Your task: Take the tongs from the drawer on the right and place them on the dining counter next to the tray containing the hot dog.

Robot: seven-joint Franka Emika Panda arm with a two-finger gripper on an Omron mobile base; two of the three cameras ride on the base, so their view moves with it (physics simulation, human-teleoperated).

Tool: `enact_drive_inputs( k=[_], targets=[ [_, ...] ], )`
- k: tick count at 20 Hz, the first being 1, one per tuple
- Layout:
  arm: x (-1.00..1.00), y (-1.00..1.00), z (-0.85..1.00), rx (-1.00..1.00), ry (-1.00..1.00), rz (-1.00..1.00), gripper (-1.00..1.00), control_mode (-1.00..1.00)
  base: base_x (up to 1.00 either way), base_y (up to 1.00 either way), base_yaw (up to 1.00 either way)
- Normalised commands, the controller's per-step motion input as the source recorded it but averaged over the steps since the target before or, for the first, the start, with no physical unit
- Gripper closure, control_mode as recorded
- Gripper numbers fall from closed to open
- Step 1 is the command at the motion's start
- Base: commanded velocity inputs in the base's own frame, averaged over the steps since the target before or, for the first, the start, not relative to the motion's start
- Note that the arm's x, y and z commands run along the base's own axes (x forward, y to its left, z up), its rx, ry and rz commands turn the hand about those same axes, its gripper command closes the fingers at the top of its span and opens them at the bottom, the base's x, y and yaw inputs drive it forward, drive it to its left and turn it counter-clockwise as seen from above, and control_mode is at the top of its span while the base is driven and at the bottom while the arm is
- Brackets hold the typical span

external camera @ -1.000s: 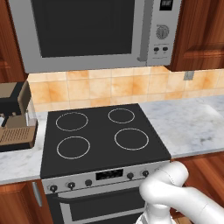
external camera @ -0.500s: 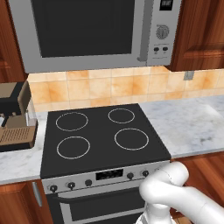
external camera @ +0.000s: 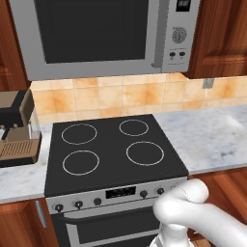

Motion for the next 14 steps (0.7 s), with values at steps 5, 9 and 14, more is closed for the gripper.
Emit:
enact_drive_inputs(
  k=[5, 9, 14],
  targets=[
    [0.01, 0.27, 0.75, -0.02, 0.11, -0.06, 1.00, -1.00, 0.00, 0.00, 0.00],
    [0.00, 0.22, 0.70, -0.02, 0.09, -0.06, 1.00, -1.00, 0.00, 0.00, 0.00],
    [0.02, 0.29, 0.58, 0.00, 0.09, -0.07, 1.00, -1.00, 0.00, 0.00, 0.00]
  ],
)
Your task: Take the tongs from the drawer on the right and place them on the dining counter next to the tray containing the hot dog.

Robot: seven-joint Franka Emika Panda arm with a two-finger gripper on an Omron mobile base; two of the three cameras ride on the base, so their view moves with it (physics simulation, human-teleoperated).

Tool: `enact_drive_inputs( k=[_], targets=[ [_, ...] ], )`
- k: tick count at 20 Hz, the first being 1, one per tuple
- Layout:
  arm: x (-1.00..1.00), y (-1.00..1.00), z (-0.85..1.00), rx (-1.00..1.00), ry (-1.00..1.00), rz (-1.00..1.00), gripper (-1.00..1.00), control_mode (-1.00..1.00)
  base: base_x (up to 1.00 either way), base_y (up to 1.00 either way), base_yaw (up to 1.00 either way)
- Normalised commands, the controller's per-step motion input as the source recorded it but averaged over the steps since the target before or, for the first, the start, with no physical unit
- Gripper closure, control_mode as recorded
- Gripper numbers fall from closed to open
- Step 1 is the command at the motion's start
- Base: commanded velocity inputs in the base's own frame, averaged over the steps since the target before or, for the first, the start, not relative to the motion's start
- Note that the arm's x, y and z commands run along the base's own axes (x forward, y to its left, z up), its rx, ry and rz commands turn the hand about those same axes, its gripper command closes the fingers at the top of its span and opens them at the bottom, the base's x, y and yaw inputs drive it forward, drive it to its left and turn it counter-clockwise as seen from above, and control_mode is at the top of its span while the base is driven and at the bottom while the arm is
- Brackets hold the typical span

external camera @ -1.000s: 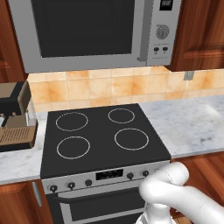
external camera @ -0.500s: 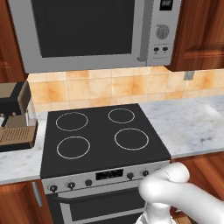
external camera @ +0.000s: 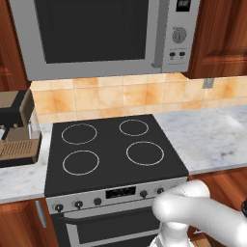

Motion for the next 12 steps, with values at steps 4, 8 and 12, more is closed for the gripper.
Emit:
enact_drive_inputs(
  k=[4, 8, 12],
  targets=[
    [0.00, 0.74, 0.57, 0.00, 0.03, -0.09, 1.00, -1.00, 0.00, 0.00, 0.00],
    [0.00, 1.00, 0.60, 0.00, 0.00, -0.16, 1.00, -1.00, 0.00, 0.00, 0.00],
    [0.01, 1.00, 0.59, 0.00, 0.00, -0.20, 1.00, -1.00, 0.00, 0.00, 0.00]
  ],
)
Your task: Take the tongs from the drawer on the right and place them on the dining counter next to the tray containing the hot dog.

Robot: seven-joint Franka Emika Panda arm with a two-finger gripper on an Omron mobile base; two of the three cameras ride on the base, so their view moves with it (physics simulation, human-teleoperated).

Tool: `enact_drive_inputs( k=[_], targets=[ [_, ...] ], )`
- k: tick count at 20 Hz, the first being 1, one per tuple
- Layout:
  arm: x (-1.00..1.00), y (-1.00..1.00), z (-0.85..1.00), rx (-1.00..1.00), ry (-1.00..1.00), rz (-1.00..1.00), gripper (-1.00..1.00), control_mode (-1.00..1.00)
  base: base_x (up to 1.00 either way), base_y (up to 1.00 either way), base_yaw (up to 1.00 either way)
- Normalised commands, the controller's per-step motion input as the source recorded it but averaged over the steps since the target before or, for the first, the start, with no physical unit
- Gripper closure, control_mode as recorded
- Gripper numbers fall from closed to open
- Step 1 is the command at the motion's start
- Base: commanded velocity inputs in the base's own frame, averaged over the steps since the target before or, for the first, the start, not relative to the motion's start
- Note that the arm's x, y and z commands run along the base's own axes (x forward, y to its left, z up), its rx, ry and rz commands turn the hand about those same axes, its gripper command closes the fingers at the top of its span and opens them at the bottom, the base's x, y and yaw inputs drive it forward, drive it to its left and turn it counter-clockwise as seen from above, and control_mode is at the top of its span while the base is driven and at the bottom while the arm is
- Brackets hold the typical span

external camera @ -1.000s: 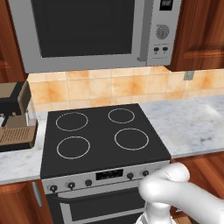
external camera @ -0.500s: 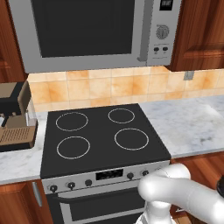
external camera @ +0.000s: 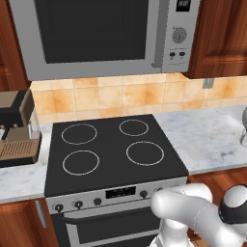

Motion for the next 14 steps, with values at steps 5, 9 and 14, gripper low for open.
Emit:
enact_drive_inputs(
  k=[5, 9, 14],
  targets=[
    [0.09, 1.00, 0.44, 0.00, 0.00, -0.22, 1.00, -1.00, 0.00, 0.00, 0.00],
    [0.36, 1.00, 0.26, -0.01, -0.03, -0.23, 1.00, -1.00, 0.00, 0.00, 0.00],
    [0.67, 1.00, 0.21, -0.02, -0.10, -0.18, 1.00, -1.00, 0.00, 0.00, 0.00]
  ],
)
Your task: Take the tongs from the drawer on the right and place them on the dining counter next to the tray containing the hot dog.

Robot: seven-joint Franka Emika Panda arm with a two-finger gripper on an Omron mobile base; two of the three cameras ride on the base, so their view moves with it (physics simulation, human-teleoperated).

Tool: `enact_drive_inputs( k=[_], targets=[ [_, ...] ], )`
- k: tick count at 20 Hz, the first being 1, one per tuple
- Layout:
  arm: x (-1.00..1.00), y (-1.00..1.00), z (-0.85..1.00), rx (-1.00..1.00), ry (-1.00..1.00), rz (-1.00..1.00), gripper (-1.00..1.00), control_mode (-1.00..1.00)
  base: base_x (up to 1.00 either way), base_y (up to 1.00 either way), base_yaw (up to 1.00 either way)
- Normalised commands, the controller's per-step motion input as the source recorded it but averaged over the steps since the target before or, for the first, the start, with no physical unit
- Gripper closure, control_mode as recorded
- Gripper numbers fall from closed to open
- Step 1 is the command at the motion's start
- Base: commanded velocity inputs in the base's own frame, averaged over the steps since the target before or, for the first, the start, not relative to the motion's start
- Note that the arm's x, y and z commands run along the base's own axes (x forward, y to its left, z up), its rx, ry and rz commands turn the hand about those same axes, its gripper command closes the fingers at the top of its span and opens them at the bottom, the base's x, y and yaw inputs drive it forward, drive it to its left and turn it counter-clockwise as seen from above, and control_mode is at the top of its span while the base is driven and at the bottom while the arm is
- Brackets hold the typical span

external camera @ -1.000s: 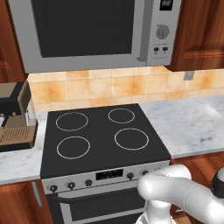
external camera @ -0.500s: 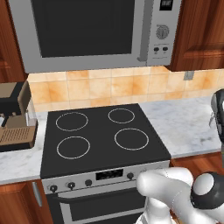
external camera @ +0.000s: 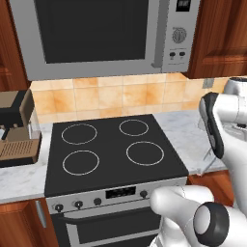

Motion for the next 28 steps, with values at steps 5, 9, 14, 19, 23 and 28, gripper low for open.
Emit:
enact_drive_inputs(
  k=[5, 9, 14, 19, 23, 28],
  targets=[
    [0.56, 0.98, 0.08, -0.06, -0.18, -0.13, 1.00, -1.00, 0.00, 0.00, 0.00],
    [0.01, 0.13, 0.02, -0.01, -0.02, -0.03, 1.00, -1.00, 0.00, 0.00, 0.00],
    [0.00, 0.00, 0.00, 0.00, 0.00, 0.00, 1.00, -1.00, 0.00, 0.00, 0.00],
    [-0.10, 0.28, 0.00, 0.00, 0.00, 0.00, 1.00, -1.00, 0.00, 0.00, 0.00],
    [-0.18, 0.88, 0.00, -0.03, -0.04, 0.00, 1.00, -1.00, 0.00, 0.00, 0.00],
    [-0.03, 0.20, -0.02, -0.04, -0.01, 0.00, 1.00, 1.00, -0.16, 0.80, 0.03]
  ],
)
